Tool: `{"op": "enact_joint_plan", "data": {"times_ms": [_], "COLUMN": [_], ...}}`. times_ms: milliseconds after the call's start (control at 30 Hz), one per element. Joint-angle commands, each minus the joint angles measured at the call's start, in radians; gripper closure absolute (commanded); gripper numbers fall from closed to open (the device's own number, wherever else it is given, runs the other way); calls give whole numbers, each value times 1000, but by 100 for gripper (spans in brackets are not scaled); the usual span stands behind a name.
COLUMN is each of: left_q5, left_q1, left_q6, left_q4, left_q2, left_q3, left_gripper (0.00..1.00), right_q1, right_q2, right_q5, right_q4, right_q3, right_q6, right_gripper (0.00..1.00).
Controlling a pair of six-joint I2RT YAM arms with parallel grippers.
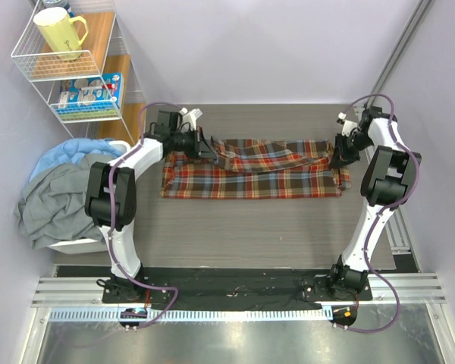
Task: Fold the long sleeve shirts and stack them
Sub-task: Fold the shirt
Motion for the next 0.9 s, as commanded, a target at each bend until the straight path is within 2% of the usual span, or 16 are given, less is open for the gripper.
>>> {"op": "enact_joint_plan", "data": {"times_ms": [0,200,300,333,367,433,467,567,667,767,800,867], "left_q5": [-7,-79,-78,-78,-81,-85,-85,-93,-119,-142,-165,-229], "left_q1": [-4,33,35,35,35,35,36,51,71,65,61,35], "left_q6": [109,181,213,216,216,224,233,238,241,331,427,533], "left_q4": [-60,-97,-120,-121,-126,-156,-162,-164,-163,-205,-240,-387], "left_q2": [-53,-87,-71,-65,-59,-42,-42,-53,-73,-91,-90,-56], "left_q3": [-2,-90,-114,-110,-101,-78,-59,-44,-25,2,42,105], "left_gripper": [100,100,100,99,89,77,66,61,61,56,56,55], "right_q1": [-1,3,3,3,3,4,4,4,6,15,28,51], "right_q2": [-21,-55,-52,-52,-52,-55,-63,-70,-63,-90,-124,-161], "right_q5": [27,100,87,75,59,27,18,13,28,22,22,22], "right_q4": [9,5,3,0,-18,-43,-61,-63,-67,-77,-77,-72], "right_q3": [-3,-113,-109,-100,-86,-40,-28,8,42,42,17,-24], "right_q6": [-15,-61,-56,-55,-56,-64,-70,-76,-75,-73,-75,-69], "right_gripper": [90,91,77,68,62,54,50,50,51,53,54,55]}}
